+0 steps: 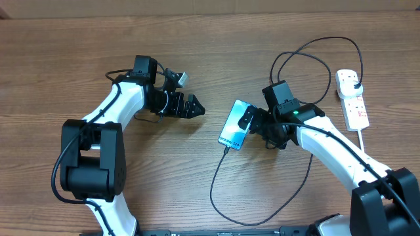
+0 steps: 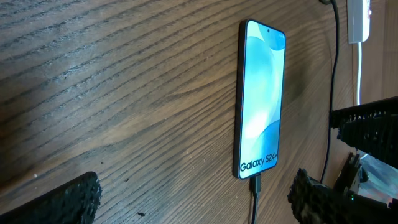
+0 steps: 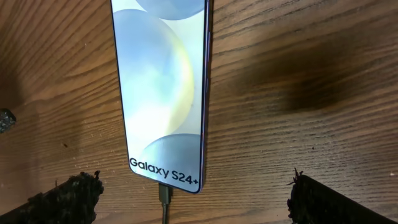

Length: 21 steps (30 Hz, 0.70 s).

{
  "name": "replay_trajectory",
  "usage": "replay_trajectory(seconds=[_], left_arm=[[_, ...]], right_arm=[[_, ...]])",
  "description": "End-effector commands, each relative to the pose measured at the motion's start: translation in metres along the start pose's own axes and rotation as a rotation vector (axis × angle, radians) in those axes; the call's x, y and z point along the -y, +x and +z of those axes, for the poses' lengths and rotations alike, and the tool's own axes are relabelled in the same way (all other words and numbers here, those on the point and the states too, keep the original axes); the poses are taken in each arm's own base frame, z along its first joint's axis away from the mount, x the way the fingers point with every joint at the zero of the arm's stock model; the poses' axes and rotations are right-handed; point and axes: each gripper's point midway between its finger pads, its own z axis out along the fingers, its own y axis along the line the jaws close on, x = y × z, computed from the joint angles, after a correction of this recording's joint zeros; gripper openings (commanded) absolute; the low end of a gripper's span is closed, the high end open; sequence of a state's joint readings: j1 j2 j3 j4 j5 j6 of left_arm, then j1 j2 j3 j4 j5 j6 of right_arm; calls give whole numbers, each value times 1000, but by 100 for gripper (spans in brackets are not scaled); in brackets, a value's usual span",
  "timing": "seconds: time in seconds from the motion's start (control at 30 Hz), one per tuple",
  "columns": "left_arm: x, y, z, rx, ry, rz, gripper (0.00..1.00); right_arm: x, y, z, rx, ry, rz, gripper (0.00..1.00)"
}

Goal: Plug charger to phone and switch on socket
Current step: 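Open the right gripper and lift it off the phone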

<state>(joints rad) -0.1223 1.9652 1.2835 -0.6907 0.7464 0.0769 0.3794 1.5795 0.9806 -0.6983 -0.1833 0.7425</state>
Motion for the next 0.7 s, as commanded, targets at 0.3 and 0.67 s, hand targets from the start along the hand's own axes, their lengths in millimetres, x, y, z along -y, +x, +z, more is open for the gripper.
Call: replay_trajectory(seconds=[0.3, 0.67], left_arm=[[0, -3, -2, 9, -1, 8, 100], [0, -3, -2, 9, -1, 8, 100]], right_arm=[[-2, -6, -2, 20, -8, -10, 100], [-2, -6, -2, 20, -8, -10, 100]])
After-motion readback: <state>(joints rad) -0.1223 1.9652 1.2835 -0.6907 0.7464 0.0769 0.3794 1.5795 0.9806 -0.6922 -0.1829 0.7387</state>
